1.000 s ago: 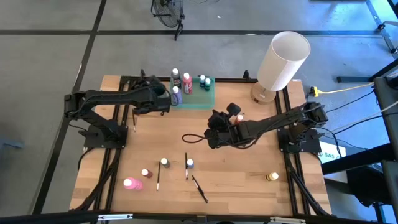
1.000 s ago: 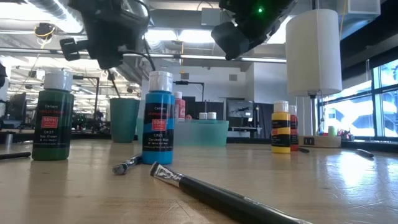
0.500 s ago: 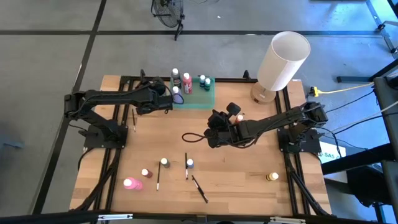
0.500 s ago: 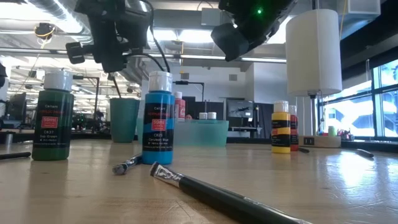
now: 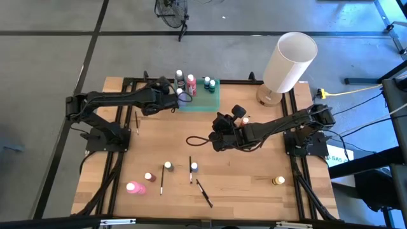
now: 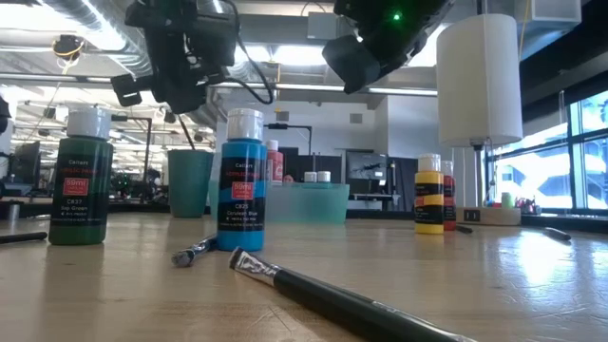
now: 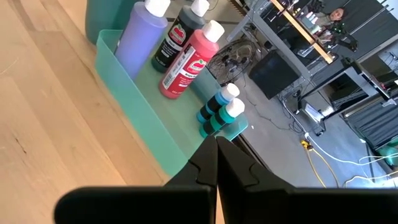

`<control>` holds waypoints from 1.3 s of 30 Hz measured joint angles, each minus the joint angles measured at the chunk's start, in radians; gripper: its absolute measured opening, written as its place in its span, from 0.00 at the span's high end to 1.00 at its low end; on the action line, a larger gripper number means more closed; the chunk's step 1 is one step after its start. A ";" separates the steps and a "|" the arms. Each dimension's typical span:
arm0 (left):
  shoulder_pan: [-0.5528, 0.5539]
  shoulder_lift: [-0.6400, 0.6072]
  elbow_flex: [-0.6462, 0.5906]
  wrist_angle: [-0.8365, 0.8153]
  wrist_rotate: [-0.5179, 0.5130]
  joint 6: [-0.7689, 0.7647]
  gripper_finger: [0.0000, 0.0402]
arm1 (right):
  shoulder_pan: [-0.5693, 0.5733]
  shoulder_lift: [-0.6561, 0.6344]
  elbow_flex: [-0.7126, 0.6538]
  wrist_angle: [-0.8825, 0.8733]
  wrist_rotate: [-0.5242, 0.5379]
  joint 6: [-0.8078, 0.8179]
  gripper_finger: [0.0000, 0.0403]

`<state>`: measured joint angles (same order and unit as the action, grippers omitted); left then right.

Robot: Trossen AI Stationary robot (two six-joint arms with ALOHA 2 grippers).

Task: Pick & Place Paint Supplies
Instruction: Put the silver paintbrush into the green cup, then put the big pink paint bottle into the green bin

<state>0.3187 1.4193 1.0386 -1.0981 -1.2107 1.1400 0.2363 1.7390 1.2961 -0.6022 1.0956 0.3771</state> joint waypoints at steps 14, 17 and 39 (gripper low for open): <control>0.000 0.000 0.000 0.028 0.005 0.027 0.82 | -0.001 0.000 0.000 0.000 0.000 0.000 1.00; -0.001 0.000 0.000 0.027 -0.001 0.026 0.79 | -0.001 0.000 0.000 0.000 0.000 0.000 1.00; -0.235 -0.174 0.001 -0.069 0.121 -0.986 0.73 | -0.002 0.000 0.000 -0.025 0.001 0.005 1.00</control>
<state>0.0833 1.2456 1.0396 -1.1672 -1.0900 0.1543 0.2344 1.7390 1.2961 -0.6268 1.0961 0.3821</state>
